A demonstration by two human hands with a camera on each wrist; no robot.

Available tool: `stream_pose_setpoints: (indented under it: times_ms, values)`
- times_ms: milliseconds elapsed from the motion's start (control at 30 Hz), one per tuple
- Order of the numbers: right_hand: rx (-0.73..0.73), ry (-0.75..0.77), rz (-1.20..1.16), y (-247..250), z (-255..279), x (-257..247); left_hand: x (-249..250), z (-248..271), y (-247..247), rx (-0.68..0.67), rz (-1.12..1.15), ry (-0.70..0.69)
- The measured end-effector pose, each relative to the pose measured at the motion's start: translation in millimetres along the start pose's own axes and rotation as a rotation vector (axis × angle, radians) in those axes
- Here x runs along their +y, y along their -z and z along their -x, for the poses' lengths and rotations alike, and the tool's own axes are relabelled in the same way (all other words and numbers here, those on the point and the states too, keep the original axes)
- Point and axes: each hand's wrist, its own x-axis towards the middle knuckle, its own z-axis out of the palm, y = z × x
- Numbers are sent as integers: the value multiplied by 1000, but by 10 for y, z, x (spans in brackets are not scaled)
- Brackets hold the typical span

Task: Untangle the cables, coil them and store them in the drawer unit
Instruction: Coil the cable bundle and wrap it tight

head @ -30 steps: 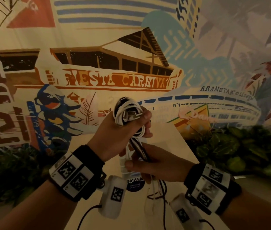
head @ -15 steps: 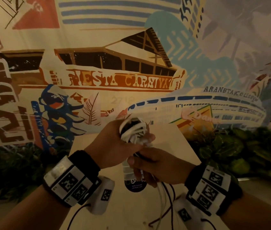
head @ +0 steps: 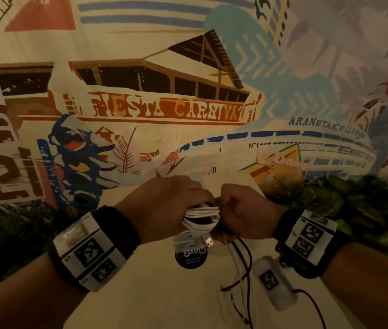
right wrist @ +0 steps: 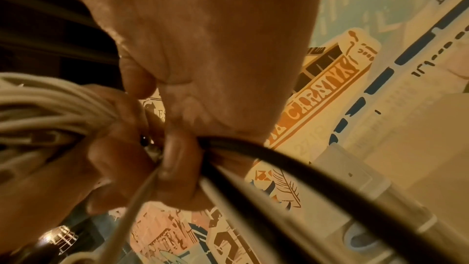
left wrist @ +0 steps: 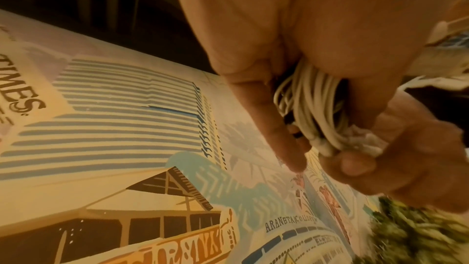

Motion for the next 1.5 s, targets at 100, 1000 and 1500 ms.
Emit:
stream_pose_setpoints:
  times_ms: [100, 1000, 1500]
  values:
    - [-48, -69, 67, 42, -20, -52, -23, 26, -106, -51, -118, -5]
    - [224, -43, 1162, -96, -263, 44, 81, -191, -497, -316, -243, 321]
    - [224, 135, 721, -10, -2, -6, -391, 181, -562, 1, 1072, 399]
